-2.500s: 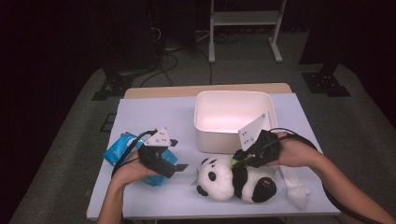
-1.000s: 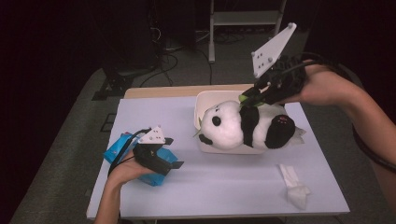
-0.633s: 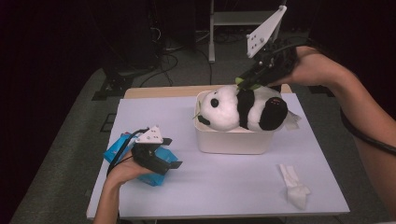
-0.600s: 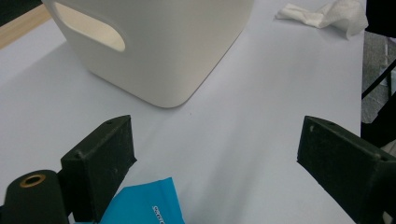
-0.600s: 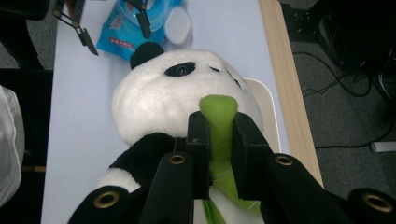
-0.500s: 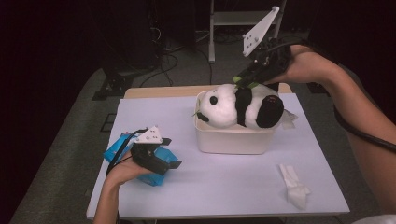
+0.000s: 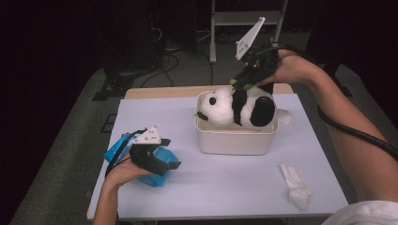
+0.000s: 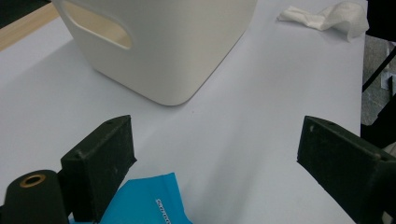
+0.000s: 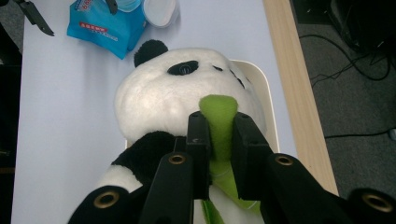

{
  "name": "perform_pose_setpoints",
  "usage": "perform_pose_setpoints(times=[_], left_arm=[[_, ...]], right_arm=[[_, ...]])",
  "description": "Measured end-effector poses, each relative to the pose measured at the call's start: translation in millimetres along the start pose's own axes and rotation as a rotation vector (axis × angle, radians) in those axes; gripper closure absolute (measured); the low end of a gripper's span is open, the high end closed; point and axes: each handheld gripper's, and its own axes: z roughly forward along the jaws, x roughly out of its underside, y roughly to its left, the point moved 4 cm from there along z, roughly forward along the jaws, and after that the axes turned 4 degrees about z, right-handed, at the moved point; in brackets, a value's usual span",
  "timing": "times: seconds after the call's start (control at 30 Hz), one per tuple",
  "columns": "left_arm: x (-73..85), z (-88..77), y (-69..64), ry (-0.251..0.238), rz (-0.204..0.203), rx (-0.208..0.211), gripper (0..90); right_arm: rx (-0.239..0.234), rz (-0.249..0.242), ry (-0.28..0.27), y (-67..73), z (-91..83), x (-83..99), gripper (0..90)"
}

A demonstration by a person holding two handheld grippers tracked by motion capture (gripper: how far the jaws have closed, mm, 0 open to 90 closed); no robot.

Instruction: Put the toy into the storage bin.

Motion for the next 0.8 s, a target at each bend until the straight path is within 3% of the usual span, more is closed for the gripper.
perform_pose_setpoints(times=[0.8], left_arm=[[0.1,-2.1,-1.5,-0.002,0.006,0.000,9.9]], right_arm=[[-0.056,0.038,0.034,-13.2,55.2,19.7,78.0]])
